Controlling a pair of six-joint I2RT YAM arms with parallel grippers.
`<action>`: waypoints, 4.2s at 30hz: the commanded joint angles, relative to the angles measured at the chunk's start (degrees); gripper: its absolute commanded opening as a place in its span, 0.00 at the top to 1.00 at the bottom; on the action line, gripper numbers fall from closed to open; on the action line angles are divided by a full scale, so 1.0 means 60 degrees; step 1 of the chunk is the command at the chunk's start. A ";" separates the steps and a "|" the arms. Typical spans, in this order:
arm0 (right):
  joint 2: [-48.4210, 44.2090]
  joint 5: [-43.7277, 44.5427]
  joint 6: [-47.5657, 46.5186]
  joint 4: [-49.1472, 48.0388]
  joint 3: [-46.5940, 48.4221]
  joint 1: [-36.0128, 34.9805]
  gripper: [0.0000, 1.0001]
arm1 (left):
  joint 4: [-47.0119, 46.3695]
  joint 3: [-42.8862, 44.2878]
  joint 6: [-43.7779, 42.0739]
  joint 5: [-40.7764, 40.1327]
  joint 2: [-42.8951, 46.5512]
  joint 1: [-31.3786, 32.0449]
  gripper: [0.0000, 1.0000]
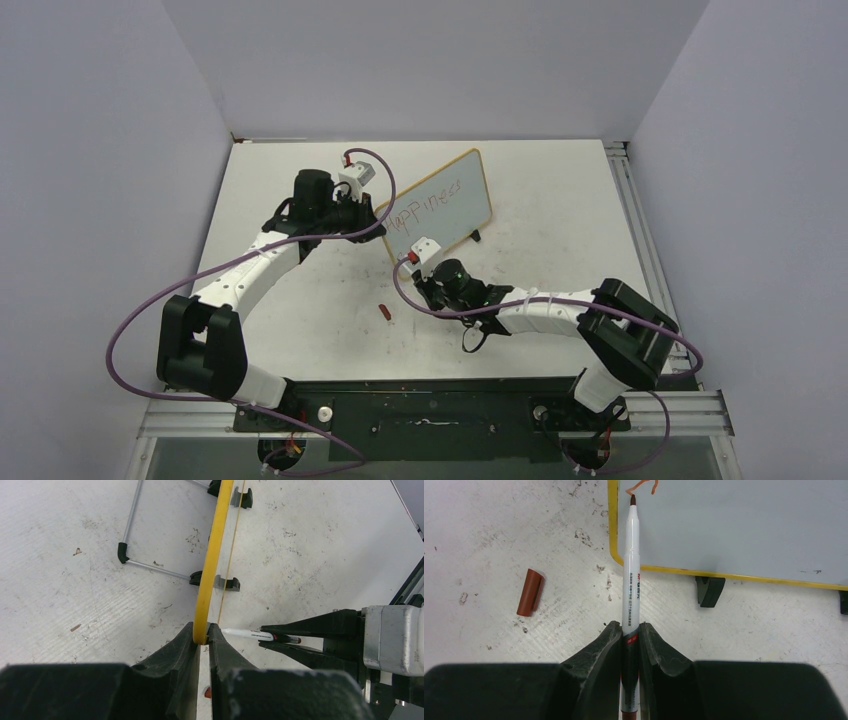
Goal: Write a sentence on the whiteboard
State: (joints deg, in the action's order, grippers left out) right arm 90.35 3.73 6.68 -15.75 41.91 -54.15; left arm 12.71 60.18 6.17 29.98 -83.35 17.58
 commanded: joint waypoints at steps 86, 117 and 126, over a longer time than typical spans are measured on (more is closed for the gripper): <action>-0.0244 0.1675 0.0633 -0.0165 0.0300 -0.0568 0.95 | -0.0115 0.0312 -0.0253 -0.0002 0.0284 0.0012 1.00; 0.0279 0.1559 0.0701 -0.0143 0.0293 -0.0309 0.95 | -0.0097 0.0317 -0.0253 0.0012 0.0341 0.0013 1.00; 0.0378 0.1432 0.0849 -0.0089 0.0109 -0.0296 0.95 | -0.0097 0.0320 -0.0253 0.0008 0.0367 0.0014 1.00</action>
State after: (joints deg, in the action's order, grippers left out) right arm 91.72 12.45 10.72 -14.46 42.85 -56.55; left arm 12.73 60.18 6.11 29.80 -83.26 17.58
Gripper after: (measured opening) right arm 0.158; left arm 0.085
